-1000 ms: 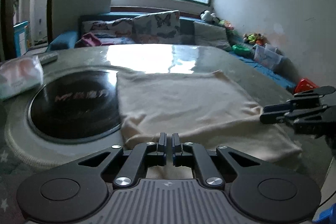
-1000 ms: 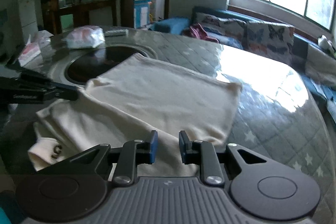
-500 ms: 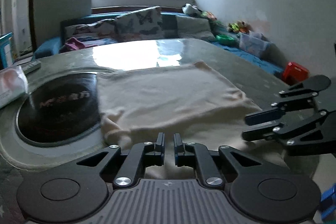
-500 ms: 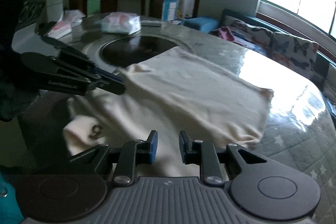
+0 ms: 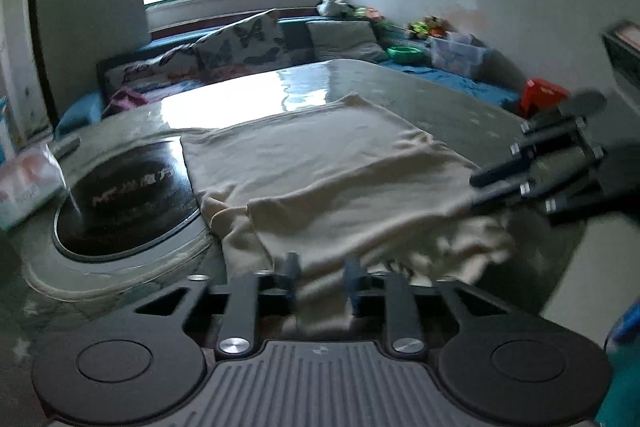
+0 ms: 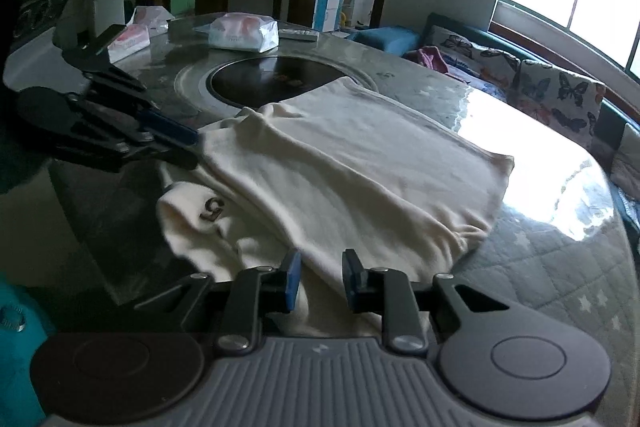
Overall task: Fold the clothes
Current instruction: 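Grasp the sweatshirt hem with the right gripper while the left gripper holds the body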
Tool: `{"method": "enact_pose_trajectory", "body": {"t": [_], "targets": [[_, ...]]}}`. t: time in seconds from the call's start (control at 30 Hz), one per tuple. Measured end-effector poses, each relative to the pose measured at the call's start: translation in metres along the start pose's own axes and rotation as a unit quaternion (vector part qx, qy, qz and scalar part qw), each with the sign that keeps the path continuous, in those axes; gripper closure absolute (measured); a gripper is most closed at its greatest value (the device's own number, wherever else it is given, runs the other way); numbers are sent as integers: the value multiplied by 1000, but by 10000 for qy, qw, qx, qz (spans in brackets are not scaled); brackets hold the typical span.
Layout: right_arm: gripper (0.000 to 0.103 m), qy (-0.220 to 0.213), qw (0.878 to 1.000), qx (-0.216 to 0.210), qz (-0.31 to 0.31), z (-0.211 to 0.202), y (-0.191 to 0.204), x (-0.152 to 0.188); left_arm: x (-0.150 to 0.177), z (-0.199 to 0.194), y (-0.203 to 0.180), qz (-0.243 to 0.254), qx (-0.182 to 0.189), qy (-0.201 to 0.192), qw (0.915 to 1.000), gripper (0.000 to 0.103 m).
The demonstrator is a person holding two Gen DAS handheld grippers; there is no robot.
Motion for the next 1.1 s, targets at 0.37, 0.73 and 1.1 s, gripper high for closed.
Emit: {"method": "enact_pose_trajectory", "body": {"t": [0.37, 0.73, 1.1], "targets": [[54, 140, 9982, 244, -527, -20, 11, 27, 23, 3, -41, 1486, -145, -170, 9887, 60], [42, 7, 9937, 422, -1039, -15, 22, 33, 10, 18, -31, 1230, -53, -438, 9914, 93], [51, -305, 9907, 321, -1288, 8, 20, 16, -20, 32, -3, 570, 344, -359, 9971, 94]]}}
Point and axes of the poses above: each gripper's, at about its wrist camera, not at the fingertips, and z roughly the way its jaws point, y to its left, x to its underside, the point moved 7 cm from there along z, roughly the way its jaws point, and after that the axes turned 4 degrees about y, right-handed, at the moved point
